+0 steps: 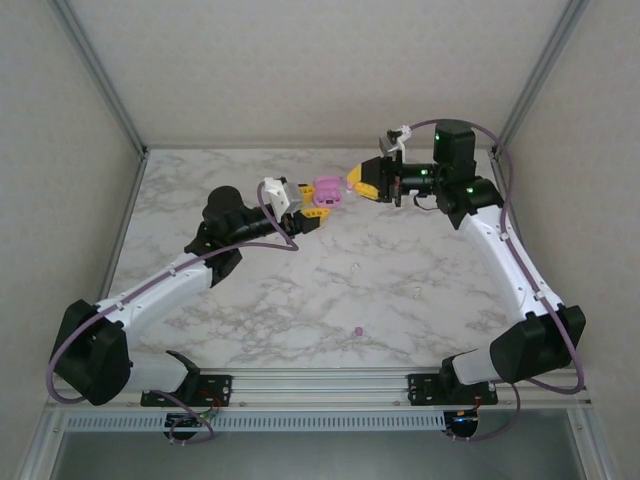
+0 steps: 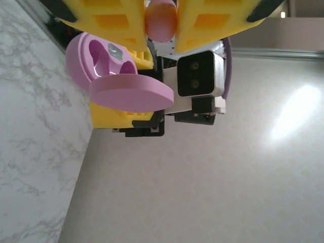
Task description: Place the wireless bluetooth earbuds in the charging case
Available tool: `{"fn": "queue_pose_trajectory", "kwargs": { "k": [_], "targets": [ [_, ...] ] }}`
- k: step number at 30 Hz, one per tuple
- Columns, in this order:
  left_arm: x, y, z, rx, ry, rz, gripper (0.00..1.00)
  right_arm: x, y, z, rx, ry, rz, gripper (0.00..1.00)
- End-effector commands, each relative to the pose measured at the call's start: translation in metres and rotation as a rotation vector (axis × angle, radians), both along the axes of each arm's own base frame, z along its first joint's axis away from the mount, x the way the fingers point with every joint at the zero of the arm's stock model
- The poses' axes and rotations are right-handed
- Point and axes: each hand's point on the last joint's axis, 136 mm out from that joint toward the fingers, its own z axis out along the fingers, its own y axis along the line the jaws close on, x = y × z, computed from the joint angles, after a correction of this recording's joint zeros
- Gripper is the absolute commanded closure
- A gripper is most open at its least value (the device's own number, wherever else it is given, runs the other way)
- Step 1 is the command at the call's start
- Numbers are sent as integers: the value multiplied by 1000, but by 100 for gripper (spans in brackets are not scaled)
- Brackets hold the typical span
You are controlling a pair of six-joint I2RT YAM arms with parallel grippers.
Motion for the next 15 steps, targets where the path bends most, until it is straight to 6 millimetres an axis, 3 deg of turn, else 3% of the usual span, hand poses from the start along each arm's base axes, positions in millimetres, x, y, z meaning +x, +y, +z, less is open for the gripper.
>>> {"fn": "queue_pose_trajectory", "kwargs": {
  "k": [1, 6, 15],
  "targets": [
    [0, -1, 14, -46, -28, -24, 79, -1, 0, 19, 40, 2, 21, 81],
    [4, -3, 16, -65, -27, -27, 79, 4, -1, 14, 24, -1, -23, 81],
    [7, -7, 17, -68, -18, -33, 78, 1, 3, 12, -50, -161, -119, 81]
  ]
}}
